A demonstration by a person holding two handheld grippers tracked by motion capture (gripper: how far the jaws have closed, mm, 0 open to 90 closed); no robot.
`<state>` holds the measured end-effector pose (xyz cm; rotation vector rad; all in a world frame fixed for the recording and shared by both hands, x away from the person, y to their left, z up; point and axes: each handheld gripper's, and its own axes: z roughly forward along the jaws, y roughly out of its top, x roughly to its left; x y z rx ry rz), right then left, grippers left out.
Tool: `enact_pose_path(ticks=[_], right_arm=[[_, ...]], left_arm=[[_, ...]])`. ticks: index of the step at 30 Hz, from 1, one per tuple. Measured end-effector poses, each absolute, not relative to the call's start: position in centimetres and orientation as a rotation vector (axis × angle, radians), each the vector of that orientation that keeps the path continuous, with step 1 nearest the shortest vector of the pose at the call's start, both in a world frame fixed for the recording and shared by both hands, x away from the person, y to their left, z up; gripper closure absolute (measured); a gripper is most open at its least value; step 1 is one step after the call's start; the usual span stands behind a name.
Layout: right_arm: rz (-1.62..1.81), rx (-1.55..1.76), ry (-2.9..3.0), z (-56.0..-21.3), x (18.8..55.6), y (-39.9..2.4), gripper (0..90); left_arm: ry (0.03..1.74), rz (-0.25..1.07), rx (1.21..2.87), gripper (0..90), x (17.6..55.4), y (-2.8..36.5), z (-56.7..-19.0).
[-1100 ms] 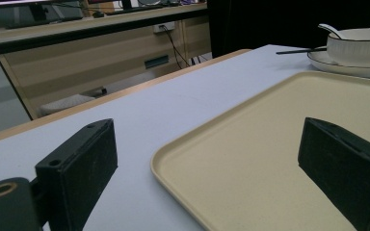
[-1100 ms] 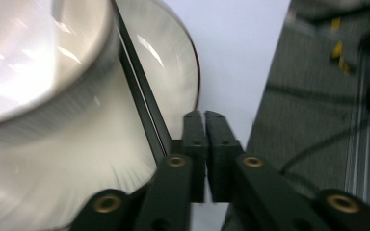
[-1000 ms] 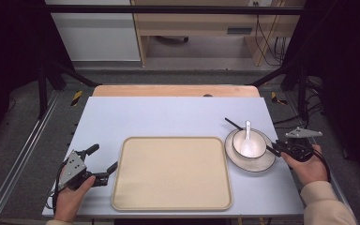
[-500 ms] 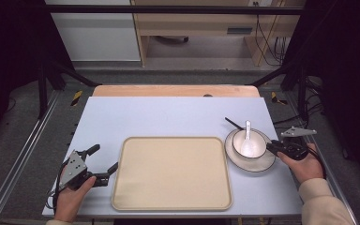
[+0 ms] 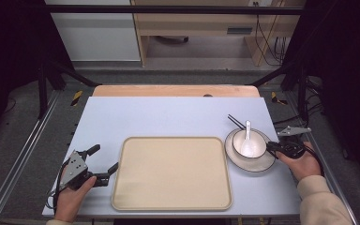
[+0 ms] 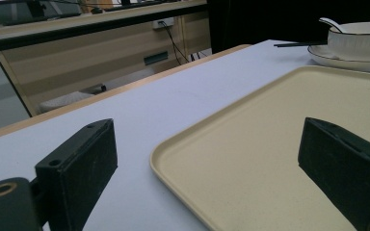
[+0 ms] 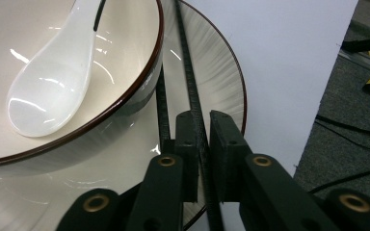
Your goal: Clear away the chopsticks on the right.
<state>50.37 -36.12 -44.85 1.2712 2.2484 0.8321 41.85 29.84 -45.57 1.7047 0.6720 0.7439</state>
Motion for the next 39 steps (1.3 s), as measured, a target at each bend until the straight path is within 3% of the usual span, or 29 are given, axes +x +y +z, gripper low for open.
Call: enact_pose_path(ticks=[9,18,26,39], right_arm=[[0.875,1.264,2.183,-44.4,49.6,-35.9,86.0],[0.985,1.306,1.871,-42.7,46.5,-35.4,85.9],[0.965,1.144,1.794,-40.9,41.2,-30.5,85.9],[1.034,1.018,2.024,-41.5,38.4,-21.4,85.9]], left_arm=[[0.671,0.749,1.703,6.5,41.8,29.9,-45.5],[0.678,0.753,1.702,6.4,41.8,30.0,-45.5],[0.692,0.755,1.690,6.5,41.8,30.2,-45.5],[0.691,0.760,1.691,6.5,41.6,30.4,-45.5]])
